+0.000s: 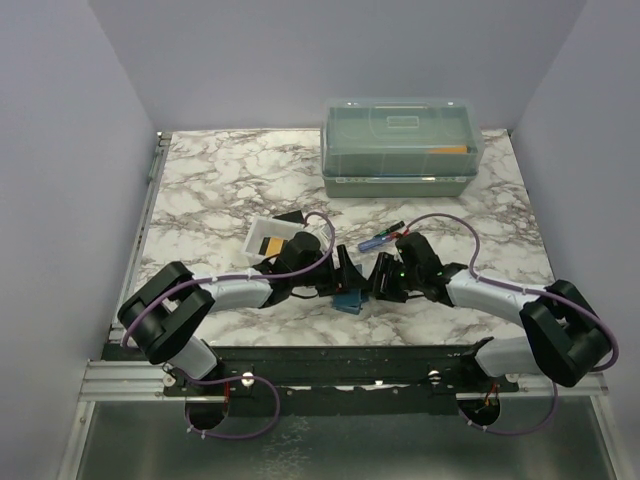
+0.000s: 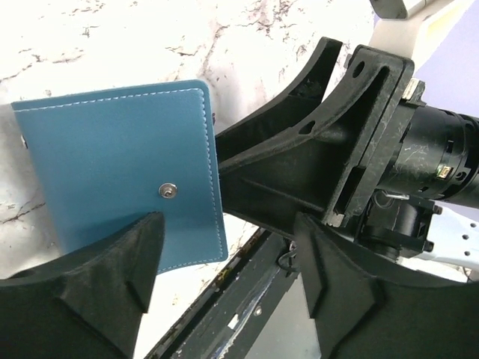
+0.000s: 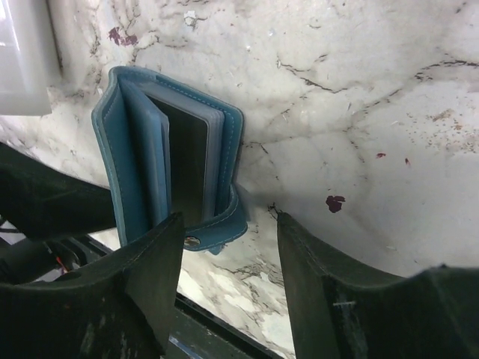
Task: Put the credit cards into the card holder
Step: Close the card holder at the center of the board.
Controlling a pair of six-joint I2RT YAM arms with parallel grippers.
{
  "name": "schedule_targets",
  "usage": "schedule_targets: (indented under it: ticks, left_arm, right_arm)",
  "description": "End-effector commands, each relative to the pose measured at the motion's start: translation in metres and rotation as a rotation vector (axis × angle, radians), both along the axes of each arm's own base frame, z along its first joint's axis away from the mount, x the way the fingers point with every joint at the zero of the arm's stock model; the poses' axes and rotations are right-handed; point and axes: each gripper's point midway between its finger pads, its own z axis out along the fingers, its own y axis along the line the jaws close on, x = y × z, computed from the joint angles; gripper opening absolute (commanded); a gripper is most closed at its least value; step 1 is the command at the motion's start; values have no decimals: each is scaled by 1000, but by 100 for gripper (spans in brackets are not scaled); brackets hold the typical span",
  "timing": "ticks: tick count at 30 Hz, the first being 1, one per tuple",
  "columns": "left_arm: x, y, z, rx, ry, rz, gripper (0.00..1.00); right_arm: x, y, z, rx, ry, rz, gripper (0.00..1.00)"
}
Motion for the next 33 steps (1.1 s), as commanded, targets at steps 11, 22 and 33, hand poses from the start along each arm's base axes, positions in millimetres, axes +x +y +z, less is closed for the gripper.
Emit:
schedule_targets:
  ticks: [11, 22, 33]
  left_arm:
    - [-5, 22, -19, 73, -22, 43, 61]
    - [0, 14, -6, 73, -68, -10, 63]
    - [5, 29, -33, 276, -37, -44, 48]
  right_arm:
    - [-22, -14, -30, -164, 230, -2, 61]
    - [-50, -59, -23, -325, 260, -40, 53]
    - [-24, -47, -17, -309, 135, 33, 34]
